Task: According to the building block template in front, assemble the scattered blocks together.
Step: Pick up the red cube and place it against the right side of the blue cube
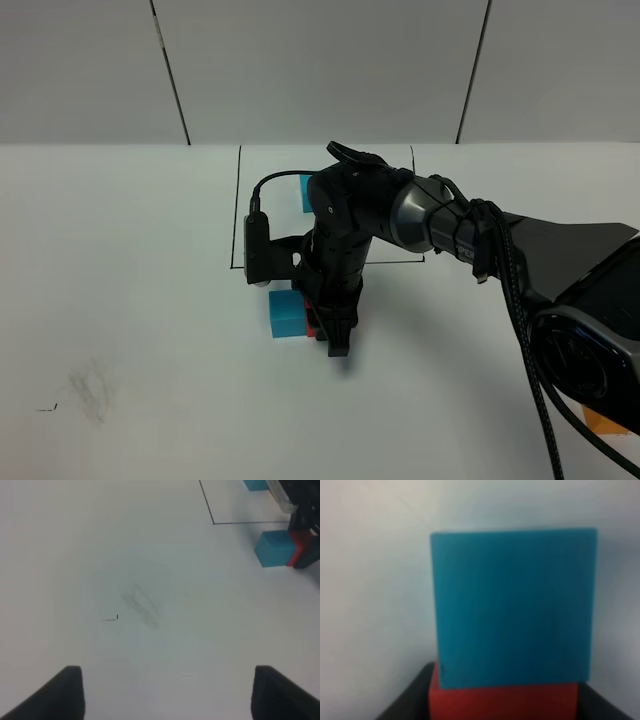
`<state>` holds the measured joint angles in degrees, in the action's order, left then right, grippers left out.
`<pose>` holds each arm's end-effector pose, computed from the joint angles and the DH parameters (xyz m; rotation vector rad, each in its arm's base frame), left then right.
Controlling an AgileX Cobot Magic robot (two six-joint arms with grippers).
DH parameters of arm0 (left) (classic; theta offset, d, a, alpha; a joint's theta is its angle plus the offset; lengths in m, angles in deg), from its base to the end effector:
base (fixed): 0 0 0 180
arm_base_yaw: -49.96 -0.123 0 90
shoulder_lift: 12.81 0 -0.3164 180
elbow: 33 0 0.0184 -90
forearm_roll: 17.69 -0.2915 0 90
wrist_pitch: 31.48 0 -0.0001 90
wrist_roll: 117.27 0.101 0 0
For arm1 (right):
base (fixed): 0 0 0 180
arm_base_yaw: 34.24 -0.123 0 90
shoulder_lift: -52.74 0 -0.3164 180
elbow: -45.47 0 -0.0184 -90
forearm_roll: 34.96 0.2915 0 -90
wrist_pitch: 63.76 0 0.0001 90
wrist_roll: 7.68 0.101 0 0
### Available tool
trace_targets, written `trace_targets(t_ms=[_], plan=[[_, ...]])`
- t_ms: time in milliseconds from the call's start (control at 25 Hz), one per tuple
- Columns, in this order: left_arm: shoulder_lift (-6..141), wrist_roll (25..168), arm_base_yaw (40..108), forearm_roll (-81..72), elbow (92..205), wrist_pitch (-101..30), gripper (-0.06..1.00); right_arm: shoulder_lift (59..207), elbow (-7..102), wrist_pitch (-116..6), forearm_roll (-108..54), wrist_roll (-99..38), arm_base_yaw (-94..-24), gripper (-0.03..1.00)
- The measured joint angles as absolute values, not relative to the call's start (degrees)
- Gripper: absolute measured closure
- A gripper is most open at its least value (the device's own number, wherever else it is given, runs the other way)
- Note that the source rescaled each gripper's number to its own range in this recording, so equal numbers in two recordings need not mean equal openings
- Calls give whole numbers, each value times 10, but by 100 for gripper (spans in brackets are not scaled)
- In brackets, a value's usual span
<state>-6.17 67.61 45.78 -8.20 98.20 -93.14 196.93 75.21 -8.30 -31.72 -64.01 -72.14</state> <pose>0.0056 -0.0143 0.2950 0.0232 2.0340 -0.0987 0.4289 0.3399 0.1049 -2.1403 2.0443 0.0304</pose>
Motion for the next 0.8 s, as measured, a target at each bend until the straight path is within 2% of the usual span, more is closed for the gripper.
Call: trace_targets(t_ms=[80,160,360,480,600,800], plan=[[-62,676,458,-82,982,-931,-6,1969,752,-83,-322,-633,-721,94],[-62,676,458,-82,982,-931,-6,1970,752,-87,-329,-617,-722,85],[-62,676,458,-82,982,-931,-6,1969,754,-102,-357,-574,-722,45],[-62,676,458,-82,982,-931,-6,1970,765,-100,-374,-548,-722,28],[-62,676,458,-82,982,-931,-6,1976,783,-70,-389,-529,-722,22],[-62,676,458,-82,982,-931,-6,1985,827,39,-397,-521,-722,23]])
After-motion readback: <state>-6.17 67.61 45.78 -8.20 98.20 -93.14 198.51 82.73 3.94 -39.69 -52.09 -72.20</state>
